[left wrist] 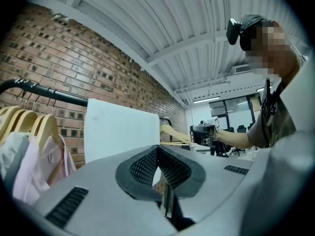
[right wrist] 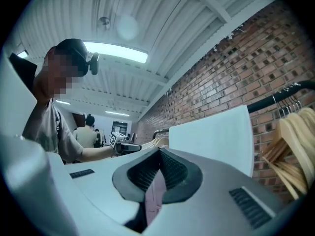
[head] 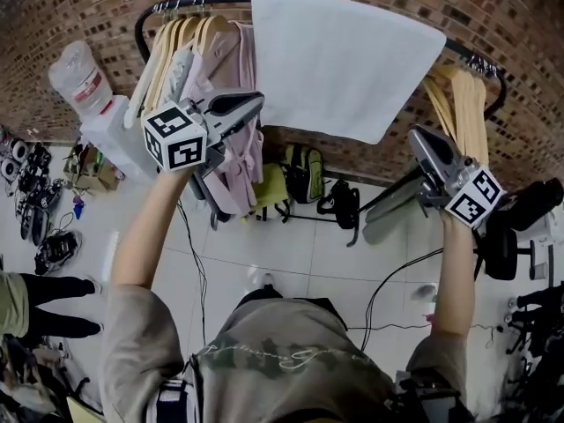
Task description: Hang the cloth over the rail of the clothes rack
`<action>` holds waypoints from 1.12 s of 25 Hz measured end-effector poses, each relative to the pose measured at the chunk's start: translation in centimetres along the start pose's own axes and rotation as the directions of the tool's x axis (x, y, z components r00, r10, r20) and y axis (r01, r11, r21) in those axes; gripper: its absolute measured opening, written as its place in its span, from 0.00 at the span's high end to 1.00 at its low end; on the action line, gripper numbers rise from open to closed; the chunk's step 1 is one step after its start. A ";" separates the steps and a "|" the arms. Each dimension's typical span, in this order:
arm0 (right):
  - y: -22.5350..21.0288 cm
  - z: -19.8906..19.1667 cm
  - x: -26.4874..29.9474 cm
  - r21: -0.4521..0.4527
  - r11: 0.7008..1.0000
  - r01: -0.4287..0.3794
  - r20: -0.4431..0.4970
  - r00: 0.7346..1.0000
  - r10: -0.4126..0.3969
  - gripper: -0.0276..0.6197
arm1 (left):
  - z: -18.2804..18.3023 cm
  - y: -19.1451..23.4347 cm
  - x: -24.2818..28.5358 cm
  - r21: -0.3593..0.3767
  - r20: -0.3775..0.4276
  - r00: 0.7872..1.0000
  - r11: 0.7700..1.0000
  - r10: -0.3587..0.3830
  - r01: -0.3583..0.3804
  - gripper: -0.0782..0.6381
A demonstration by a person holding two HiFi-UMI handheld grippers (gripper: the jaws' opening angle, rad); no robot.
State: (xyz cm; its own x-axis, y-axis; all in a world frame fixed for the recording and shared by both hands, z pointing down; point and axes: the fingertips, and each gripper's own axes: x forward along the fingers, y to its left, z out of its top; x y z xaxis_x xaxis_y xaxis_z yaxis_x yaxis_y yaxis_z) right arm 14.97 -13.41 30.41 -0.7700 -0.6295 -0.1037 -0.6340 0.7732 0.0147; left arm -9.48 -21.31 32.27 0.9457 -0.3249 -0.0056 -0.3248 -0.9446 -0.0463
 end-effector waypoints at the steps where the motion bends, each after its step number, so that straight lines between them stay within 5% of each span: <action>1: 1.0 -0.2 -0.8 0.033 0.999 -0.002 0.007 1.000 0.002 0.95 | -0.1 -1.6 -0.4 -0.019 0.003 1.000 1.000 -0.010 0.010 0.88; 5: 4.4 -0.6 -4.1 0.168 0.985 -0.030 0.074 0.997 0.017 0.95 | -0.2 -7.5 -2.8 -0.100 0.013 1.000 0.995 0.004 -0.003 0.88; 11: 10.1 -2.2 -10.2 0.137 0.990 -0.039 0.056 0.998 0.031 0.95 | -2.3 -16.5 -5.0 -0.049 -0.003 0.996 0.994 0.094 -0.094 0.88; 14: 13.8 -2.9 -12.2 0.121 0.990 -0.071 0.043 0.997 0.067 0.95 | -3.3 -20.2 -6.6 -0.120 0.007 0.994 0.987 0.106 -0.105 0.88; 19: 20.8 -5.3 -13.4 0.104 0.987 -0.119 0.006 0.993 0.119 0.95 | -4.4 -25.3 -10.3 -0.221 0.031 0.997 0.973 0.074 -0.065 0.88; 28: 29.1 -6.2 -13.6 0.050 0.994 -0.100 0.021 0.995 0.099 0.95 | -6.6 -30.6 -13.5 -0.192 0.004 1.000 0.981 -0.014 0.014 0.88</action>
State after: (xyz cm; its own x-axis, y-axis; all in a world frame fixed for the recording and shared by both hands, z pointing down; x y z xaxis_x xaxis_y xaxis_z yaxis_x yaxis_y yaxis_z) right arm 6.60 17.16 38.44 -0.8277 -0.5478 -0.1222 -0.5492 0.8353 -0.0245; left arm -12.39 11.71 40.35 0.9502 -0.3116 -0.0088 -0.3070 -0.9404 0.1462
